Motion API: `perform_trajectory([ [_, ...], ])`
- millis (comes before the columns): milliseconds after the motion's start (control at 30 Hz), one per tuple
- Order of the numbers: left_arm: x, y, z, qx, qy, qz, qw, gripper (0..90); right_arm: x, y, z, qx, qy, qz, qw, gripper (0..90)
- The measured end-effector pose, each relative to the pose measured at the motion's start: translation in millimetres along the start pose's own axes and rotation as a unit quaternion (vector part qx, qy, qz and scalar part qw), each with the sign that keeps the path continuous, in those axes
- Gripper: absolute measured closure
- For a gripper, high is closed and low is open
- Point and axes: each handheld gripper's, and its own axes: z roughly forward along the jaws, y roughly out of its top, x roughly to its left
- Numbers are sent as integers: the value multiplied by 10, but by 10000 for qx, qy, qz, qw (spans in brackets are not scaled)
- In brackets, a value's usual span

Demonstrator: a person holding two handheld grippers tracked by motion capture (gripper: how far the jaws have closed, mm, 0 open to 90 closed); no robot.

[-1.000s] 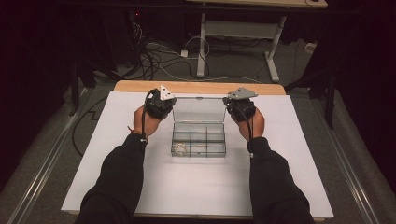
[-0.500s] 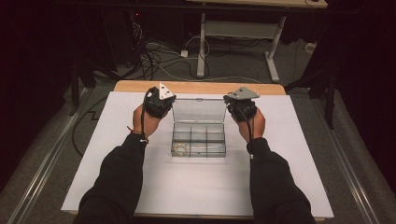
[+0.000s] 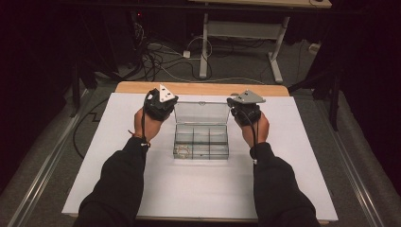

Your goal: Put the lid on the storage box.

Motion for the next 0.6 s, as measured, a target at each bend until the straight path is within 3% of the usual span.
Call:
perform_trajectory([
  [600, -74, -88, -66, -149, -5, -62, 9999, 871, 84, -82, -109, -154, -9, 80, 9998, 900],
])
